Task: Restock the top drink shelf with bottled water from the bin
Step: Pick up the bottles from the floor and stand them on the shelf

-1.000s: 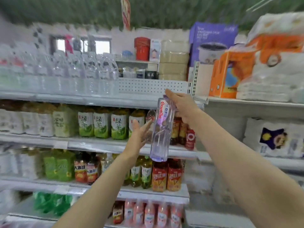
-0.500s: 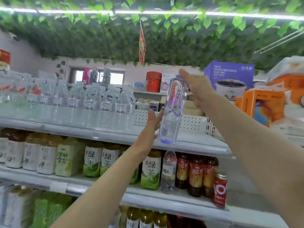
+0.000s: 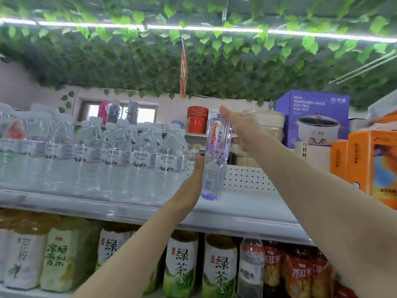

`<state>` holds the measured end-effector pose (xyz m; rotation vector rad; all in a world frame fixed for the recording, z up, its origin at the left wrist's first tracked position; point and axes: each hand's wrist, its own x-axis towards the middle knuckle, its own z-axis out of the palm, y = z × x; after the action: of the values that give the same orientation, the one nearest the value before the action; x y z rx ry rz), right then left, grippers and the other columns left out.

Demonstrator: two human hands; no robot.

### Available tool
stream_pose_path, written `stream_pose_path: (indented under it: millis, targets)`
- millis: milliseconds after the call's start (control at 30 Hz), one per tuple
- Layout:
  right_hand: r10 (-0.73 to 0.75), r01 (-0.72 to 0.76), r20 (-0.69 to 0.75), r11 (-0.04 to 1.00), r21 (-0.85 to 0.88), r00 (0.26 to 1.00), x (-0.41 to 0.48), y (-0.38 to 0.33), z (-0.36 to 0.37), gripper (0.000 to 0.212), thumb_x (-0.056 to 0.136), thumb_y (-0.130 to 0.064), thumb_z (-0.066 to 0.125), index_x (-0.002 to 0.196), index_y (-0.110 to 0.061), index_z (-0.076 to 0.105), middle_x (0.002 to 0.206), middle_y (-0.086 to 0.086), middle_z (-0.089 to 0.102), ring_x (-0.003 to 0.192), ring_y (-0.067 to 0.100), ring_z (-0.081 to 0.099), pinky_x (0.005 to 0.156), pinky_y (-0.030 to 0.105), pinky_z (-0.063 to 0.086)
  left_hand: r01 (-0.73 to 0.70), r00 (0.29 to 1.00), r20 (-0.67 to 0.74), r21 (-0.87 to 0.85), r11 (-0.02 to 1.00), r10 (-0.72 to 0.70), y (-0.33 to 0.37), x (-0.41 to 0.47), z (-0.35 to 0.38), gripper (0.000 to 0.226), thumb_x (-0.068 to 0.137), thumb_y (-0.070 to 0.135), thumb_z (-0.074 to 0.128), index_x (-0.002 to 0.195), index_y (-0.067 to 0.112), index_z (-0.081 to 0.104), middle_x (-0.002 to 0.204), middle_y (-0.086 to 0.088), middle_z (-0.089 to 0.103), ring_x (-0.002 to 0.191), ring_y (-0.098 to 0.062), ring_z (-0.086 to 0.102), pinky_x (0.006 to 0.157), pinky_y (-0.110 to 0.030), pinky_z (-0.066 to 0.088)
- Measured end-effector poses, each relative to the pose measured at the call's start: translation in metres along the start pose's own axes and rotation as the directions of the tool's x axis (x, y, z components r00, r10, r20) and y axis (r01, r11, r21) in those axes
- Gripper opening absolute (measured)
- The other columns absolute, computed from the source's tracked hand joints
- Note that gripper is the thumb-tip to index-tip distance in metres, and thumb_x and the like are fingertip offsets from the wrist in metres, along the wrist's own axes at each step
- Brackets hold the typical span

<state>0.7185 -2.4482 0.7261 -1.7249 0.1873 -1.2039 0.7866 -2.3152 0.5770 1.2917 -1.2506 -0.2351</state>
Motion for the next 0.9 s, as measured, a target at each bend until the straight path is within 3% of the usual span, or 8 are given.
stream_pose_path:
  millis: [100,267,400,533,600,667,900]
  targets:
    - [0.024,-0.024,0.01,0.999,-0.028,1.0,0.011,0.018,0.014,0.042,0.081,-0.052,0.079,0.102,-0.016,0.074,0.113,0.011,0.074,0.11,0.033,0.067,0.102,0.054,0.052,0.082,0.997,-0.011,0.034,0.996,-0.081,-0.019,0.015,-0.011,0.089,0.069,0.097,0.005,0.149,0.06,0.018,0.162,0.017,0.022,0.149,-0.017,0.024,0.122,-0.052,0.013]
    - [0.035,-0.034,0.016,0.998,-0.046,0.999,0.025,0.035,0.029,0.046,0.082,-0.051,0.079,0.107,-0.012,0.073,0.123,0.011,0.07,0.119,0.032,0.061,0.108,0.056,0.047,0.106,0.994,-0.036,0.105,0.989,-0.103,-0.029,0.027,-0.014,0.086,0.079,0.084,0.004,0.156,0.045,0.006,0.165,0.016,0.006,0.151,-0.011,0.011,0.12,-0.041,0.008]
    - [0.062,-0.06,0.043,0.997,-0.047,0.997,0.031,0.043,0.033,0.064,0.08,-0.056,0.078,0.124,-0.01,0.069,0.133,0.009,0.067,0.126,0.032,0.058,0.111,0.056,0.043,0.133,0.99,-0.065,0.163,0.978,-0.123,-0.029,0.033,-0.012,0.085,0.085,0.078,0.004,0.158,0.034,-0.004,0.166,0.013,-0.007,0.153,-0.011,-0.002,0.125,-0.044,0.002]
    - [0.051,-0.051,0.029,0.998,-0.021,0.998,0.038,0.05,0.038,0.044,0.078,-0.052,0.082,0.099,-0.014,0.074,0.144,0.01,0.059,0.131,0.034,0.054,0.111,0.059,0.043,0.149,0.988,-0.071,0.203,0.968,-0.137,-0.031,0.035,-0.011,0.085,0.086,0.076,0.003,0.158,0.031,-0.007,0.165,0.011,-0.013,0.153,-0.012,-0.007,0.125,-0.044,0.0]
    - [0.064,-0.063,0.035,0.998,-0.025,0.997,0.04,0.055,0.04,0.038,0.077,-0.051,0.083,0.091,-0.017,0.074,0.136,0.009,0.065,0.125,0.032,0.057,0.109,0.059,0.044,0.168,0.985,-0.071,0.207,0.964,-0.156,-0.032,0.036,-0.012,0.091,0.083,0.078,0.004,0.158,0.029,-0.008,0.165,0.01,-0.013,0.153,-0.012,-0.006,0.124,-0.043,0.0]
    - [0.075,-0.074,0.025,0.997,-0.036,0.997,0.041,0.059,0.043,0.043,0.076,-0.054,0.083,0.095,-0.016,0.076,0.12,0.007,0.072,0.117,0.03,0.062,0.107,0.056,0.047,0.183,0.983,-0.071,0.221,0.958,-0.171,-0.033,0.038,-0.013,0.093,0.081,0.08,0.004,0.158,0.029,-0.009,0.165,0.01,-0.015,0.153,-0.012,-0.006,0.124,-0.042,0.001]
    - [0.089,-0.085,0.045,0.994,-0.071,0.995,0.043,0.063,0.039,0.051,0.076,-0.059,0.08,0.099,-0.014,0.076,0.103,0.005,0.074,0.108,0.027,0.064,0.106,0.057,0.048,0.195,0.981,-0.075,0.276,0.941,-0.181,-0.035,0.04,-0.014,0.091,0.083,0.08,0.003,0.158,0.029,-0.011,0.165,0.01,-0.015,0.153,-0.013,-0.003,0.122,-0.04,0.002]
